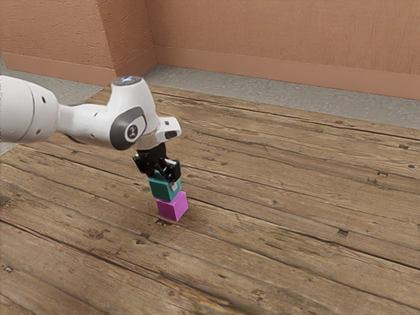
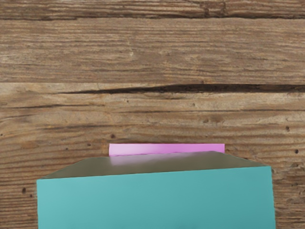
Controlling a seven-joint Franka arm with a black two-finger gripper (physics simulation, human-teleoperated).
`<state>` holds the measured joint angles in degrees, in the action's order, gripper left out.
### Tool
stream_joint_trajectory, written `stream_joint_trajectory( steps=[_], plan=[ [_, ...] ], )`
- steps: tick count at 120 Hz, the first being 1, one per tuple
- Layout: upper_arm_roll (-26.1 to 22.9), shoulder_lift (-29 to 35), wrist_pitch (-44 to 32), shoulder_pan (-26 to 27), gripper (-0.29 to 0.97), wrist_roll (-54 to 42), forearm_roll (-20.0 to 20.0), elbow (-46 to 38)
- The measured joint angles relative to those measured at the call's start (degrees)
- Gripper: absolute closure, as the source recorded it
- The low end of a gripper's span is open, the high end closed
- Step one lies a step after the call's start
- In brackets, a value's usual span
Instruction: Pick up the blue block with one arm, and put the blue block on the pink block with one arm
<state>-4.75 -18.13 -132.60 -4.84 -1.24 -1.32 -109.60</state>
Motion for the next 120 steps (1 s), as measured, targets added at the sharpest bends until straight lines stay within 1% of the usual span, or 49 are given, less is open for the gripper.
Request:
stream_joint_trajectory(
  steps=[72, 90, 100, 105, 113, 120],
  plan=[
    [0.02, -0.21, -0.38, 0.74, 0.35, 0.01, 0.44, 0.24],
    [0.01, -0.51, -0.70, 0.88, 0.20, -0.43, 0.05, 0.24],
    [-0.04, -0.41, -0.82, 0.89, 0.13, -0.70, -0.06, 0.32],
    [-0.11, 0.36, -0.78, 0.89, 0.11, -0.82, -0.10, 0.51],
    [-0.49, 3.39, -0.06, 0.78, 0.08, -0.97, -0.11, 0.56],
    [-1.09, 4.43, 0.58, 0.63, 0.06, -1.07, -0.11, 0.48]
  ],
)
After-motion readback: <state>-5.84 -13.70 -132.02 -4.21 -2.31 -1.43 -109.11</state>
